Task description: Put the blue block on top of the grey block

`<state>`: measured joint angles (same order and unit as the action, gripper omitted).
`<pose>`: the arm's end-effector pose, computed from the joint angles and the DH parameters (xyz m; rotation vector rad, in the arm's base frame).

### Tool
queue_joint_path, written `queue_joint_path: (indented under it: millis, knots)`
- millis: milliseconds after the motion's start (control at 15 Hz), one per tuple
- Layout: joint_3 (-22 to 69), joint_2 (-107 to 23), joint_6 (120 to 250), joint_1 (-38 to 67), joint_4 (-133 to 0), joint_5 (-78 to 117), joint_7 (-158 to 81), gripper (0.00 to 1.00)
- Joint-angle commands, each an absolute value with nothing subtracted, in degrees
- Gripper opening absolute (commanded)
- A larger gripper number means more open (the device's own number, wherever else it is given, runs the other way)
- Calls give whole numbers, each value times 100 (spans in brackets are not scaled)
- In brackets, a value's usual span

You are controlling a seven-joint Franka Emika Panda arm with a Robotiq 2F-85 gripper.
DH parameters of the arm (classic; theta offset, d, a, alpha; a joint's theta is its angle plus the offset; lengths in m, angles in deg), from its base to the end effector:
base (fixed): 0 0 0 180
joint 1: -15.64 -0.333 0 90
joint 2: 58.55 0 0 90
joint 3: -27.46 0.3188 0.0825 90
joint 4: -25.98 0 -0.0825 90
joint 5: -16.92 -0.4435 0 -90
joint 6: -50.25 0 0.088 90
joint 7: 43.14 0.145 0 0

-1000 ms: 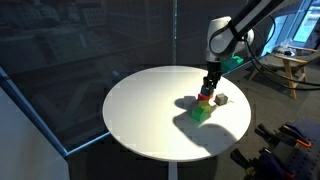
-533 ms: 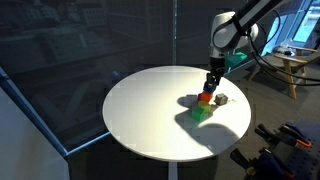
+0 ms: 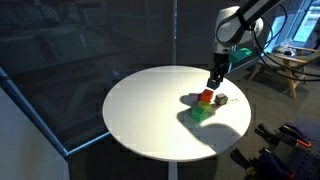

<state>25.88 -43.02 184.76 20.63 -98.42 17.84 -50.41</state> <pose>0.5834 -0.0684 0.1792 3.1309 0.0386 -0.1505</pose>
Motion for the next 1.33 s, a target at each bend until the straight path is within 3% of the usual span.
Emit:
queue_joint_path:
  millis: [0,1267]
  knots:
    - [2499,-4424,18291,2166,-9855,1685,-5198,33]
    - [2247,-3430,18094,2380,-9301,1734,-5037,33]
